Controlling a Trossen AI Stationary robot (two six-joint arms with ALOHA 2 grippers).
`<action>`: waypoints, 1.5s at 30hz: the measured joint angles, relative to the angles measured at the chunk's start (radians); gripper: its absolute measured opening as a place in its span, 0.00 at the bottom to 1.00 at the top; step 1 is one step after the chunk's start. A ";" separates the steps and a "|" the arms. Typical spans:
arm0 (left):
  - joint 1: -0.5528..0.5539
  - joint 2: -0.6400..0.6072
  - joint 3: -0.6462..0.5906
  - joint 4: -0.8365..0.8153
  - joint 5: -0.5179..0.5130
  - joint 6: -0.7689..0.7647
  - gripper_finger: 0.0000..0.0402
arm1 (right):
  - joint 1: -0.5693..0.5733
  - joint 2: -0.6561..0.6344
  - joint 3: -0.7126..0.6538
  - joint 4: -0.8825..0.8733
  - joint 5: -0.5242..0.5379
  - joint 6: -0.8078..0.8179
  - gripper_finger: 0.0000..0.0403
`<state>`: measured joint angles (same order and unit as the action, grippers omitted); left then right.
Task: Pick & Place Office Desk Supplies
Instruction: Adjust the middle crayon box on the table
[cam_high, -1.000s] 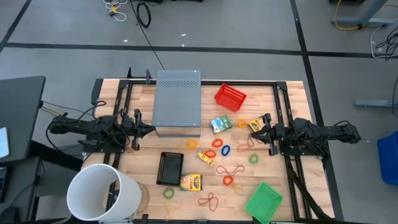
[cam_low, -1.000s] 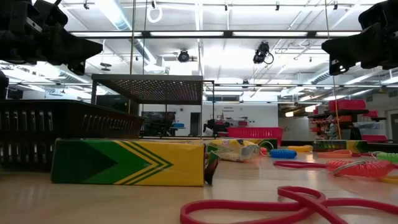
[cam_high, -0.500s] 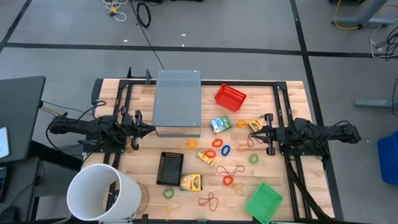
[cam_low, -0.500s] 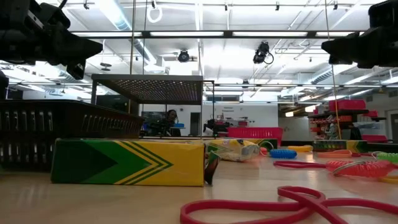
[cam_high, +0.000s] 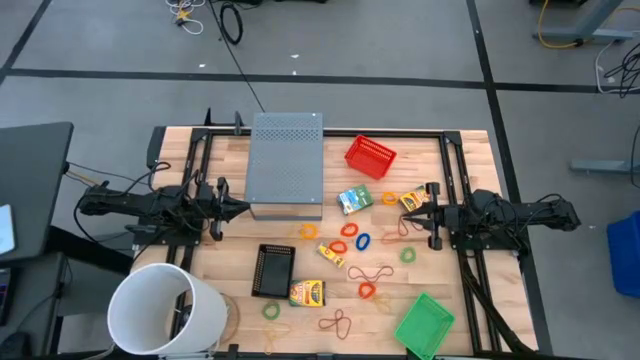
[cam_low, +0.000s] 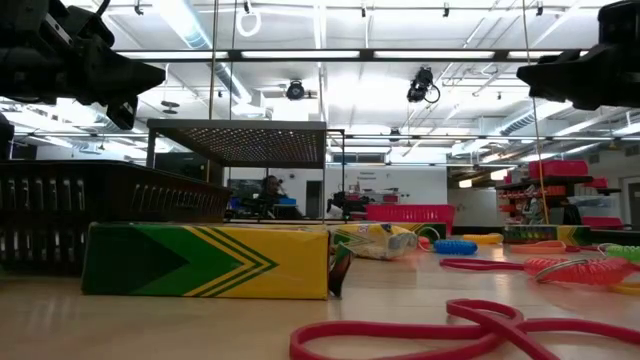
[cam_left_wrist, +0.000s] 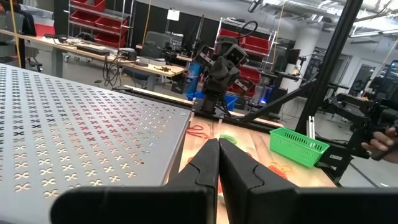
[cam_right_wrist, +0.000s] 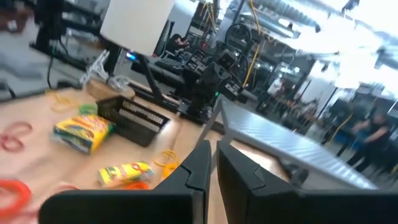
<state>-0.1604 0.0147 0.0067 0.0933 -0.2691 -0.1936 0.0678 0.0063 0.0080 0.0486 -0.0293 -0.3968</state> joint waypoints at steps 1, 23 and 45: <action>0.000 0.000 0.000 0.000 0.000 0.000 0.04 | 0.000 0.000 0.000 0.004 0.002 0.031 0.09; 0.005 0.035 0.000 -0.018 0.010 0.068 0.21 | 0.001 0.000 0.000 0.001 0.031 0.552 0.09; -0.116 0.355 0.119 -0.092 0.121 0.063 0.76 | 0.001 0.158 0.000 -0.017 0.184 0.732 0.19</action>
<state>-0.2766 0.3694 0.1253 0.0010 -0.1479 -0.1302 0.0689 0.1639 0.0082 0.0317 0.1551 0.3350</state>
